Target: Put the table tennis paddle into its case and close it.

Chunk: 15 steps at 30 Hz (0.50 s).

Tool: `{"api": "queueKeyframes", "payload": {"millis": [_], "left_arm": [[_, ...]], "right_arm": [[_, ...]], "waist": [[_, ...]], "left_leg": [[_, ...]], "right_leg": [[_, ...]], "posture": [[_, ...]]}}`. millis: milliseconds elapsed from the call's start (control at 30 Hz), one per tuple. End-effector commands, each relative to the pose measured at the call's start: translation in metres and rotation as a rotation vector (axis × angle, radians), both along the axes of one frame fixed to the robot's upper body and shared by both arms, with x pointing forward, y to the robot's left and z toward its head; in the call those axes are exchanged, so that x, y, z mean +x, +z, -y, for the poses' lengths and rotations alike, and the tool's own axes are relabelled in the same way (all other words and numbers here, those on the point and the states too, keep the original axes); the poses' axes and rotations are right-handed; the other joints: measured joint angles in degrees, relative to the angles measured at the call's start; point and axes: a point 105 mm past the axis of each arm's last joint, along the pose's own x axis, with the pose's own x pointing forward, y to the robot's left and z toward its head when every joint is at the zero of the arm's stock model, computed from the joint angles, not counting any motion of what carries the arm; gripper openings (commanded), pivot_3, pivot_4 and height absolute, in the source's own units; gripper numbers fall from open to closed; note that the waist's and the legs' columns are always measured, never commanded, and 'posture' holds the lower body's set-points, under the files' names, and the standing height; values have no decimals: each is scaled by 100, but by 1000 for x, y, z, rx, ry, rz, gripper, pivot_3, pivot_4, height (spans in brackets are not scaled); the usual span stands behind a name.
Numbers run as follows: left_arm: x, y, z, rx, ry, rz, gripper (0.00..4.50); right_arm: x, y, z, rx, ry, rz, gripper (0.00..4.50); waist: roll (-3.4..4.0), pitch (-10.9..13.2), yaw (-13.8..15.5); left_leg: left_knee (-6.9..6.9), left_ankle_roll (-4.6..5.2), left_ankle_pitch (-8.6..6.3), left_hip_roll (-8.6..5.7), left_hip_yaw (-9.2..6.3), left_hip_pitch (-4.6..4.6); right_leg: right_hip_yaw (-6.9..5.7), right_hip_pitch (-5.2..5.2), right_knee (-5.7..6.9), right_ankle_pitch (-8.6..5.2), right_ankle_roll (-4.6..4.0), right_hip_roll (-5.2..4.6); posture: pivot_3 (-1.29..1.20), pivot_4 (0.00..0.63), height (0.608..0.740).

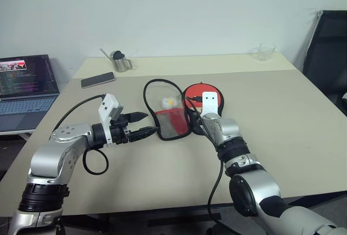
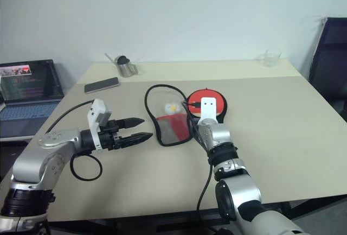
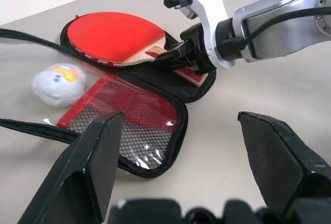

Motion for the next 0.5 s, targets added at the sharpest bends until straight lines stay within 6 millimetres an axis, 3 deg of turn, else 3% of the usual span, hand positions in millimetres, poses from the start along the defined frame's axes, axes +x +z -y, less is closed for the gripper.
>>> {"api": "queueKeyframes", "payload": {"millis": [33, 100, 433, 500], "left_arm": [[-3, 16, 0, 11, -7, 64, 3859], [-3, 17, 0, 13, -6, 65, 3859], [7, 22, -3, -5, 37, 91, 3859], [13, 26, -6, -25, 68, 104, 3859]], "right_arm": [[1, 12, -11, 12, 22, 47, 1093], [1, 10, -9, 16, 12, 35, 1093], [2, 9, -2, 23, 11, 9, 4471], [1, 12, -2, 38, 28, 7, 4471]], "waist": [[0, 0, 0], [0, 0, 0], [-1, 0, 1], [-1, 0, 6]], "left_leg": [[0, 0, 0, 0, 0, 0], [0, 0, 0, 0, 0, 0], [0, 0, 0, 0, 0, 2], [1, 0, 0, 0, -1, 2]], "right_leg": [[0, 0, 0, 0, 0, 0], [0, 0, 0, 0, 0, 0], [0, 1, 1, 0, 0, 0], [-1, 3, 0, 0, 0, 0]], "posture": [[0, 150, 740], [0, 150, 740], [0, 150, 740], [0, 150, 740]]}}
